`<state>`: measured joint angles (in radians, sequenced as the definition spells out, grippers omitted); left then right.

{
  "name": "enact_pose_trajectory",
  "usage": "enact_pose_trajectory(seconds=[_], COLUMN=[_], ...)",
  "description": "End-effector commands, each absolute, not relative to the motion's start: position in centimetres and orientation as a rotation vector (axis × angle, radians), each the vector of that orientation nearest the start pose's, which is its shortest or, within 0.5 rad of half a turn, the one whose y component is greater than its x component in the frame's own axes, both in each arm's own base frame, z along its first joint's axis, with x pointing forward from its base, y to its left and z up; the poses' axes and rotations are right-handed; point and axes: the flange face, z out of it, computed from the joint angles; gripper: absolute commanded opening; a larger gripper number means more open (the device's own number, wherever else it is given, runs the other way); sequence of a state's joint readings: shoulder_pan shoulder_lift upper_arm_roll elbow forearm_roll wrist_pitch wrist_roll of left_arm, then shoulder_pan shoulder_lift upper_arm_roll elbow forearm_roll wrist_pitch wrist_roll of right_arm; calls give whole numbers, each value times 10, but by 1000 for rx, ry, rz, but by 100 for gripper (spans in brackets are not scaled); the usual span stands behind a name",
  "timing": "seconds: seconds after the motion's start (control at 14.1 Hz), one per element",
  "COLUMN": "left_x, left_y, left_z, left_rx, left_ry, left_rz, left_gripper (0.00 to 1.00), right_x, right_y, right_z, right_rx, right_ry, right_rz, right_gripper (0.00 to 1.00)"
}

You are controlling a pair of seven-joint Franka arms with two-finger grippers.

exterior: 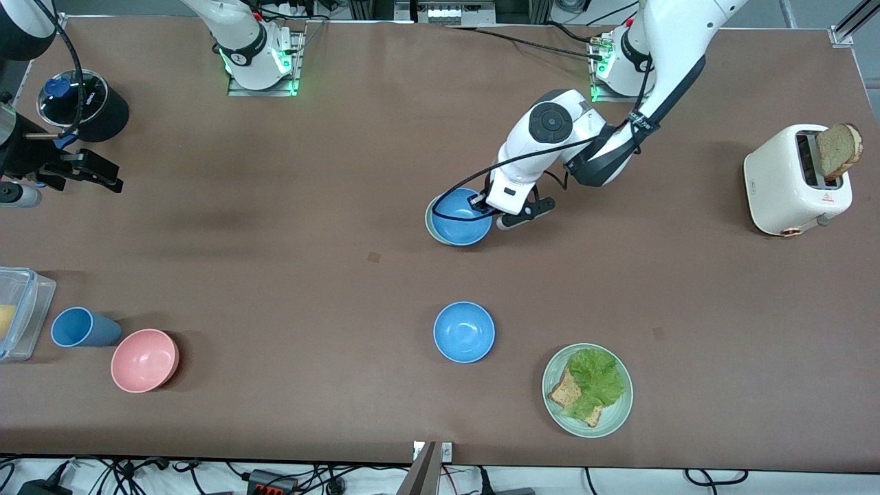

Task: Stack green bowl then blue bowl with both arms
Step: 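Lower the blue bowl into the green bowl and open the left gripper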

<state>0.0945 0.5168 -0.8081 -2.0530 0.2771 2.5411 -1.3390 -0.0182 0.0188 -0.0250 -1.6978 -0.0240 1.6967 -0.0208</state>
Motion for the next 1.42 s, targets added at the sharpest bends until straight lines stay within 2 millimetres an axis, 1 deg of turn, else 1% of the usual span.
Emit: enact_pose_trajectory(seconds=[0.0, 0.21, 0.42, 0.57, 0.64, 0.99, 1.06, 1.2, 1.35], left_x=[468, 464, 460, 458, 458, 453, 453, 459, 464], left_y=[-390, -393, -398, -399, -399, -403, -403, -396, -394], left_z=[269, 267, 260, 257, 256, 248, 247, 247, 248], left_rx=[-3268, -3268, -3267, -3268, -3262, -3245, -3244, -3233, -3210], left_ry=[-850, -839, -829, -789, -808, -786, -781, -805, -900], left_rz=[101, 104, 131, 111, 112, 60, 55, 53, 61], left_gripper=[1, 1, 1, 1, 1, 2, 4, 12, 22], right_x=[565, 564, 564, 564, 564, 565, 564, 565, 565], right_y=[-26, -26, -26, -26, -26, -27, -26, -27, -26], right_z=[570, 570, 570, 570, 570, 569, 570, 569, 569], right_rx=[-3158, -3156, -3156, -3156, -3156, -3158, -3156, -3158, -3158], right_ry=[1, 2, 2, 2, 2, 4, 2, 4, 1], right_rz=[23, 23, 23, 23, 23, 25, 23, 25, 28], right_gripper=[100, 100, 100, 100, 100, 100, 100, 100, 100])
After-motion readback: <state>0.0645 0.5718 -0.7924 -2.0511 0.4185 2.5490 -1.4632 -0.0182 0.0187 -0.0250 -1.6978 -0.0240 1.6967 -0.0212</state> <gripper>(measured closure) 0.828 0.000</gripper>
